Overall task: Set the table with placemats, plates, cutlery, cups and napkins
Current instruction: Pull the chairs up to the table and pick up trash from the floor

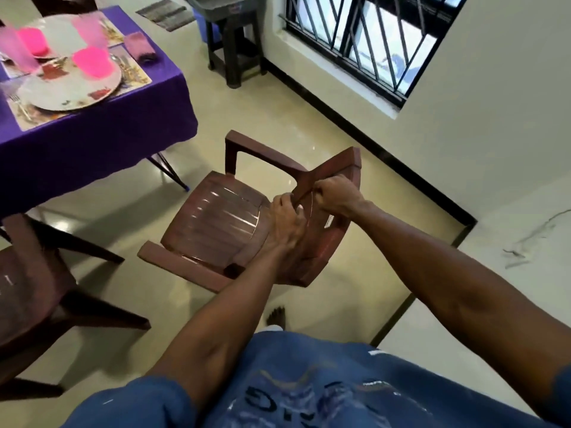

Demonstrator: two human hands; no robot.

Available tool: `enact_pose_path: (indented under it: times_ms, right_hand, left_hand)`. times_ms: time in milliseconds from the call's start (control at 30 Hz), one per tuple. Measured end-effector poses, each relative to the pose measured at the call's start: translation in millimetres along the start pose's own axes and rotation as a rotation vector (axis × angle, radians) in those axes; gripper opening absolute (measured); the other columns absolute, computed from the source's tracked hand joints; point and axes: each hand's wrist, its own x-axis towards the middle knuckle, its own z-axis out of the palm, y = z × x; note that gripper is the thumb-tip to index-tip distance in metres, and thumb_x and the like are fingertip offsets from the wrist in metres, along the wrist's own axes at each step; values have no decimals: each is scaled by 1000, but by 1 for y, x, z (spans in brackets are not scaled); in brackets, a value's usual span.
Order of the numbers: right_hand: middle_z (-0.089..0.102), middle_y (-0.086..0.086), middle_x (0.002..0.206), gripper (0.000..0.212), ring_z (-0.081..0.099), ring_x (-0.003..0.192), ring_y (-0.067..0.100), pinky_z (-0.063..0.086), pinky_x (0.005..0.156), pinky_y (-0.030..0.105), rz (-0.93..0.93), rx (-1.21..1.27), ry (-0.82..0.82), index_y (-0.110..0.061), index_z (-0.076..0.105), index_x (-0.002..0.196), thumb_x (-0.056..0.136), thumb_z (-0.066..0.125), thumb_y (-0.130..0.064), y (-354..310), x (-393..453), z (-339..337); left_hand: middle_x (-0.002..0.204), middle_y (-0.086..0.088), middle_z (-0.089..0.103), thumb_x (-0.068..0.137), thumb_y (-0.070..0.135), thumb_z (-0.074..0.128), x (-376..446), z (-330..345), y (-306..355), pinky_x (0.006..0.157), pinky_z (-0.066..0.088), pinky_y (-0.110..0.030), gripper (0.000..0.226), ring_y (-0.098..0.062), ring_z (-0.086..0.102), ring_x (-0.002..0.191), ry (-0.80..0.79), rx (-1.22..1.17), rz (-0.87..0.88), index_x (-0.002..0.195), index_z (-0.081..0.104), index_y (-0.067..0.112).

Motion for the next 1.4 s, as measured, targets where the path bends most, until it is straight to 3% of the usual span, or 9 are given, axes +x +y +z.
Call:
enact_pose_path:
  times_ms: [167, 300, 567, 667, 833, 967, 1133, 1267, 1400]
  right_hand:
    - [72, 5, 104, 32, 68, 87, 27, 55, 75, 36, -63, -9, -208, -19, 69, 109, 90, 45, -20, 8, 31, 11]
    - [70, 9, 101, 28, 67, 83, 26, 50, 63, 31, -110, -80, -370, -12, 68, 110, 91, 48, -19, 18, 48, 26]
    - [65, 11, 117, 33, 62, 108, 32, 49, 87, 41, -321, -124, -587, -11, 61, 118, 91, 46, -24, 25, 60, 48]
    - [65, 13, 117, 33, 62, 107, 32, 49, 86, 39, -427, -92, -545, -9, 62, 117, 88, 49, -20, 32, 54, 44]
    - [68, 14, 105, 29, 64, 95, 33, 48, 75, 37, -572, -38, -396, -9, 67, 107, 89, 50, -24, 52, 51, 31]
    - [69, 9, 81, 45, 54, 65, 25, 39, 61, 31, -687, 62, -205, -12, 69, 85, 98, 36, -40, 75, 46, 24]
    - [61, 1, 61, 54, 49, 52, 18, 33, 50, 26, -719, 114, -61, -14, 63, 69, 101, 33, -45, 105, 35, 21]
    - [61, 3, 58, 57, 49, 50, 21, 29, 50, 27, -686, 107, -45, -11, 65, 65, 100, 34, -45, 107, 31, 22]
    - [55, 1, 57, 54, 50, 52, 21, 27, 49, 27, -655, 130, -69, -14, 64, 66, 99, 33, -44, 93, 29, 17]
  left_hand:
    - [125, -17, 55, 89, 26, 51, 20, 12, 2, 101, 41, -43, 40, -32, 52, 115, 18, 12, -103, 123, 55, 4]
    - [124, -15, 54, 90, 26, 50, 27, 23, -4, 94, 47, -45, 38, -30, 55, 110, 50, 55, -222, 123, 53, 7]
    - [121, -12, 62, 88, 25, 49, 17, 37, 3, 89, 49, -40, 33, -31, 58, 105, 40, 88, -637, 118, 59, 15]
    - [117, -15, 65, 91, 21, 52, -4, 42, 23, 79, 44, -34, 30, -31, 60, 102, 16, 107, -743, 116, 64, 11]
    - [106, -5, 67, 94, 45, 45, -41, 50, 59, 74, 46, -34, 37, -24, 61, 90, 93, 213, -803, 109, 64, 17]
    - [103, 0, 69, 92, 57, 36, -67, 61, 81, 78, 52, -36, 47, -23, 64, 92, 204, 330, -605, 116, 63, 26]
    - [102, 7, 71, 76, 90, 30, -87, 71, 80, 73, 56, -35, 77, -18, 66, 84, 82, 595, -343, 127, 54, 37]
    - [95, 3, 72, 87, 47, 53, -80, 66, 72, 71, 58, -39, 38, -23, 68, 82, -14, 711, -395, 124, 56, 38]
    - [92, 3, 71, 86, 37, 56, -80, 52, 67, 70, 58, -39, 33, -22, 68, 79, -54, 752, -387, 118, 60, 35]
